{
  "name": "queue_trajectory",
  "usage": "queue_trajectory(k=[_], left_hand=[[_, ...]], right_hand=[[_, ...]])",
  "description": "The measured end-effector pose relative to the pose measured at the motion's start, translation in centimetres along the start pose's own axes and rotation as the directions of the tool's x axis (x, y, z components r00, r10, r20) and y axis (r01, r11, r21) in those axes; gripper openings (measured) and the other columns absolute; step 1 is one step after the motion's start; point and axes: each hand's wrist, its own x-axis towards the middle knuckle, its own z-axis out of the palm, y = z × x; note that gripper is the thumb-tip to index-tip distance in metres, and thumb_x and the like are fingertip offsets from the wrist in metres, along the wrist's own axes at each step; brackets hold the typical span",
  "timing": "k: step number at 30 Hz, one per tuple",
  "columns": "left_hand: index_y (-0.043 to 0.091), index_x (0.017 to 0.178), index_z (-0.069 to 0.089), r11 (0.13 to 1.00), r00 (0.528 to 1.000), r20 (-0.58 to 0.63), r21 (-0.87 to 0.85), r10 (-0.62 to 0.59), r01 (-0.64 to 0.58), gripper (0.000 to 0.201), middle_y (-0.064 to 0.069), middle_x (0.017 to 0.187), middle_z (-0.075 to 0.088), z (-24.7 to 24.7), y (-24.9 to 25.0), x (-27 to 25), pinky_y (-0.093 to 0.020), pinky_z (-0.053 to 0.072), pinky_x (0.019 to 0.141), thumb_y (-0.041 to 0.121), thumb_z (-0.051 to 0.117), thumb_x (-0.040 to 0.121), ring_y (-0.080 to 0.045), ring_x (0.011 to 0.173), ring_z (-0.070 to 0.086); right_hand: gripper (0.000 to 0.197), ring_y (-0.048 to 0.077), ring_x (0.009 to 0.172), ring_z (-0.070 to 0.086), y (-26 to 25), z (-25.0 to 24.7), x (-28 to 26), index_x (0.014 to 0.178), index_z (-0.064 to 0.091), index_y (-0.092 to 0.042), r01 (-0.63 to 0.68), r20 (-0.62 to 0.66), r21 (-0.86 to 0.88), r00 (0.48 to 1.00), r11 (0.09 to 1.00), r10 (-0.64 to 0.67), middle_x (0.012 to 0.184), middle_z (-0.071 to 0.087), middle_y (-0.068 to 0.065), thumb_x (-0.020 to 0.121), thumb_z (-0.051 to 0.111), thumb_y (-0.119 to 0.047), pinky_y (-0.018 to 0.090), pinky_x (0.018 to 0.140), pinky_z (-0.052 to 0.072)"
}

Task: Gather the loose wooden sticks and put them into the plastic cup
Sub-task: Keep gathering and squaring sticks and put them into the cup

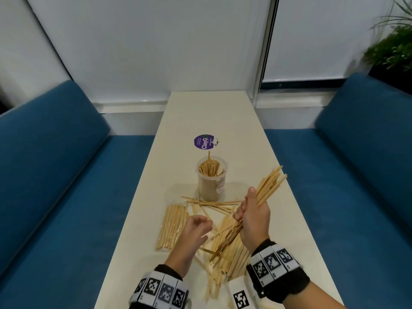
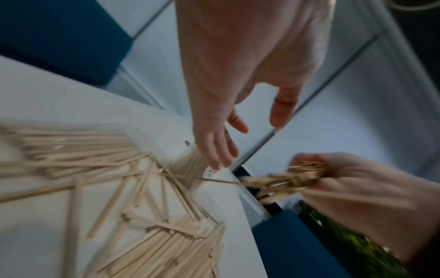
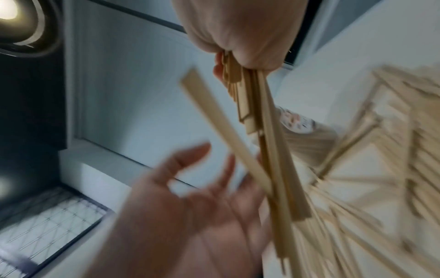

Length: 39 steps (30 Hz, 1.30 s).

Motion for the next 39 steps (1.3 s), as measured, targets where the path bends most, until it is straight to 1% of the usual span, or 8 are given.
queue_trajectory(k=[8, 12, 15, 18, 24, 30, 34, 39], left_hand=[[0.010, 0.100, 0.064, 0.968, 0.974, 0.075, -0.119, -0.214, 0.222, 0.045, -0.010, 0.102, 0.068, -0.1, -0.8, 0.1, -0.035, 0.040, 0.087, 0.041, 0.030, 0.099, -0.020, 0.095, 0.063], [0.018, 0.097, 0.063, 0.975, 0.954, 0.266, 0.208, -0.137, 0.082, 0.059, -0.002, 0.079, 0.060, 0.2, -0.2, -0.9, -0.030, 0.038, 0.092, 0.048, 0.013, 0.098, -0.009, 0.080, 0.063], [0.024, 0.094, 0.058, 0.872, 0.955, 0.287, 0.485, -0.080, -0.072, 0.059, 0.005, 0.074, 0.037, -0.3, -0.4, -1.2, -0.022, 0.037, 0.078, 0.059, 0.011, 0.089, -0.008, 0.070, 0.044], [0.029, 0.094, 0.054, 0.800, 0.969, 0.242, 0.590, -0.045, -0.110, 0.048, 0.014, 0.083, 0.041, -1.8, -0.7, -1.1, -0.026, 0.037, 0.083, 0.054, 0.013, 0.095, -0.003, 0.077, 0.041], [0.012, 0.101, 0.064, 0.970, 0.984, -0.111, 0.212, 0.142, -0.116, 0.041, -0.002, 0.072, 0.046, -3.3, 1.1, 0.6, -0.023, 0.042, 0.064, 0.029, 0.027, 0.101, -0.015, 0.067, 0.048], [0.032, 0.129, 0.050, 0.953, 0.971, 0.122, 0.202, 0.205, -0.226, 0.039, 0.004, 0.122, 0.056, -0.2, 3.7, 0.6, -0.022, 0.049, 0.086, 0.041, 0.026, 0.100, -0.007, 0.107, 0.057], [0.039, 0.125, 0.048, 0.967, 0.959, 0.229, 0.156, 0.165, -0.203, 0.034, -0.008, 0.105, 0.063, 0.9, 3.5, 0.4, -0.025, 0.051, 0.074, 0.042, 0.025, 0.100, -0.004, 0.066, 0.056], [0.038, 0.131, 0.042, 0.971, 0.940, 0.319, 0.159, 0.121, -0.179, 0.037, -0.002, 0.085, 0.054, 0.7, 3.2, -0.3, -0.022, 0.052, 0.083, 0.041, 0.024, 0.100, -0.003, 0.068, 0.056]], right_hand=[[0.029, 0.014, 0.037, 0.033, -3.2, 2.8, -2.6, 0.073, 0.041, -0.013, 0.288, 0.189, -0.009, 0.941, 0.958, -0.281, 0.043, 0.037, -0.006, 0.096, 0.045, -0.030, 0.027, 0.041, 0.031], [0.026, 0.014, 0.037, 0.033, -2.9, 2.7, -2.1, 0.076, 0.042, -0.013, 0.286, 0.167, -0.023, 0.946, 0.958, -0.278, 0.041, 0.037, -0.006, 0.096, 0.045, -0.029, 0.029, 0.044, 0.032], [0.028, 0.012, 0.038, 0.034, -3.2, 2.2, -1.2, 0.075, 0.041, -0.014, 0.264, 0.125, -0.017, 0.958, 0.964, -0.259, 0.042, 0.038, -0.008, 0.097, 0.045, -0.031, 0.028, 0.044, 0.035], [0.027, 0.010, 0.036, 0.035, -3.8, 1.8, -0.5, 0.076, 0.042, -0.014, 0.249, 0.090, 0.012, 0.964, 0.969, -0.249, 0.042, 0.037, -0.007, 0.097, 0.045, -0.032, 0.026, 0.042, 0.036], [0.032, 0.011, 0.036, 0.035, -2.3, 1.5, -0.3, 0.072, 0.043, -0.013, 0.099, 0.169, -0.040, 0.981, 0.994, -0.090, 0.043, 0.037, -0.004, 0.096, 0.048, -0.033, 0.027, 0.044, 0.034], [0.025, 0.010, 0.038, 0.034, -0.4, 2.0, -2.5, 0.089, 0.051, -0.009, 0.012, 0.431, -0.216, 0.898, 0.976, 0.084, 0.047, 0.039, -0.006, 0.092, 0.054, -0.034, 0.022, 0.036, 0.031], [0.021, 0.010, 0.036, 0.036, -0.4, 2.1, -2.9, 0.086, 0.053, -0.010, 0.039, 0.446, -0.300, 0.889, 0.953, 0.104, 0.047, 0.039, -0.004, 0.090, 0.060, -0.029, 0.021, 0.035, 0.033], [0.017, 0.010, 0.035, 0.035, -0.5, 1.7, -2.8, 0.080, 0.053, -0.011, 0.060, 0.437, -0.350, 0.893, 0.935, 0.107, 0.043, 0.039, -0.006, 0.093, 0.057, -0.021, 0.021, 0.034, 0.032]])
